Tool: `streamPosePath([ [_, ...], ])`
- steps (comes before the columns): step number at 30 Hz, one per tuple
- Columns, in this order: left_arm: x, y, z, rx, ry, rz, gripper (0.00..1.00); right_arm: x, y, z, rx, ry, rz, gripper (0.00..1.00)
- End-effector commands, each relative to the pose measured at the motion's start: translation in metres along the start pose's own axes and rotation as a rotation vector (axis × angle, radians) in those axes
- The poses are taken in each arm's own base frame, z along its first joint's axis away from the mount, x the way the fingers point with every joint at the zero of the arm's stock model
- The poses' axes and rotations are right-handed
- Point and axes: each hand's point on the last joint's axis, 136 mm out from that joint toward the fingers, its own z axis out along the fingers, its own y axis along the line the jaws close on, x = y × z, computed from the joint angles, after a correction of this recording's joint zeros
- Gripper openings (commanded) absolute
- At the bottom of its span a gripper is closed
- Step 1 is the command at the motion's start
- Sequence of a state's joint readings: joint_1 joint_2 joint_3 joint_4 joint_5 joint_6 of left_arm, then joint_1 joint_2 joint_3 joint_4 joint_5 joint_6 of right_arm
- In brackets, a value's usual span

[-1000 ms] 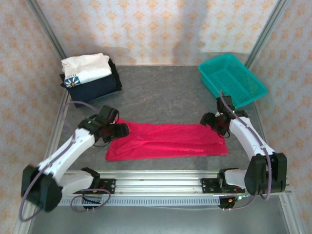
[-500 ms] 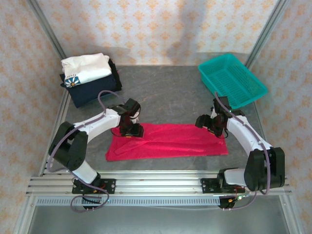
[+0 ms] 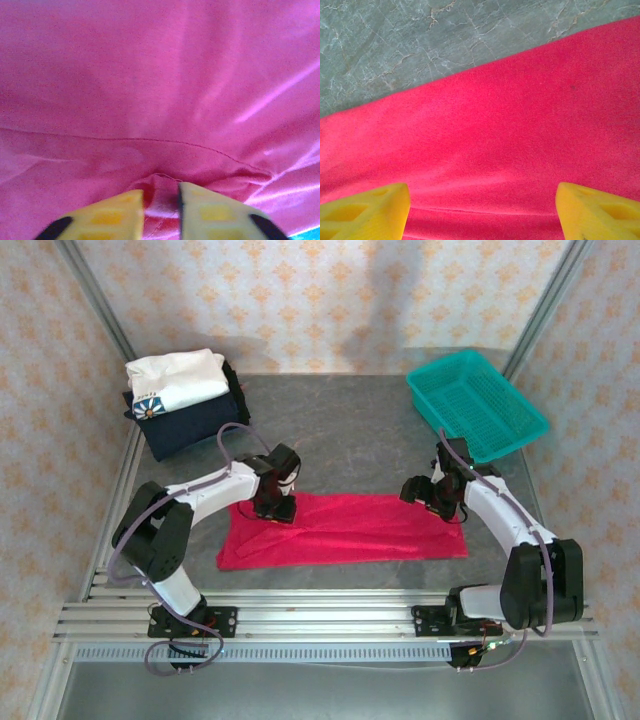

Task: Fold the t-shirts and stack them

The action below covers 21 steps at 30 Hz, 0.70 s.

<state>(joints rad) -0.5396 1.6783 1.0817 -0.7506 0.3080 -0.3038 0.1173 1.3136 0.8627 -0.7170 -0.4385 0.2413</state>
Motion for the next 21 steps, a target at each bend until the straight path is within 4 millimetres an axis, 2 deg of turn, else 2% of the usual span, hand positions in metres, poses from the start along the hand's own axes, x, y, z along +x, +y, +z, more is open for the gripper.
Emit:
streamPosePath([
  [1, 0.012, -0.001, 0.0, -0.006, 0.023, 0.021, 0.13, -0.005, 0.001, -0.002, 0.008, -0.012, -0.019, 0.76],
  [5, 0.02, -0.006, -0.008, 0.005, 0.006, 0.019, 0.0, -0.008, 0.002, -0.003, 0.009, -0.021, -0.019, 0.76],
  [10, 0.045, -0.02, -0.016, 0.027, -0.011, 0.029, 0.0, -0.012, 0.002, -0.003, 0.011, -0.034, -0.019, 0.76],
  [15, 0.075, -0.025, -0.01, 0.038, -0.013, 0.023, 0.02, -0.013, 0.002, -0.001, 0.011, -0.033, -0.015, 0.76],
  [16, 0.08, -0.025, -0.007, 0.036, -0.009, 0.019, 0.12, -0.014, 0.002, 0.0, 0.011, -0.033, -0.015, 0.76],
  [18, 0.084, -0.03, -0.008, 0.038, -0.009, 0.024, 0.4, -0.014, 0.002, 0.003, 0.012, -0.027, -0.01, 0.76],
  [19, 0.083, -0.032, -0.011, 0.033, -0.026, 0.032, 0.5, -0.014, 0.002, 0.004, 0.01, -0.023, -0.009, 0.76],
  [21, 0.073, -0.037, -0.024, 0.039, -0.076, 0.029, 0.63, -0.014, 0.002, 0.006, 0.011, -0.017, -0.006, 0.76],
])
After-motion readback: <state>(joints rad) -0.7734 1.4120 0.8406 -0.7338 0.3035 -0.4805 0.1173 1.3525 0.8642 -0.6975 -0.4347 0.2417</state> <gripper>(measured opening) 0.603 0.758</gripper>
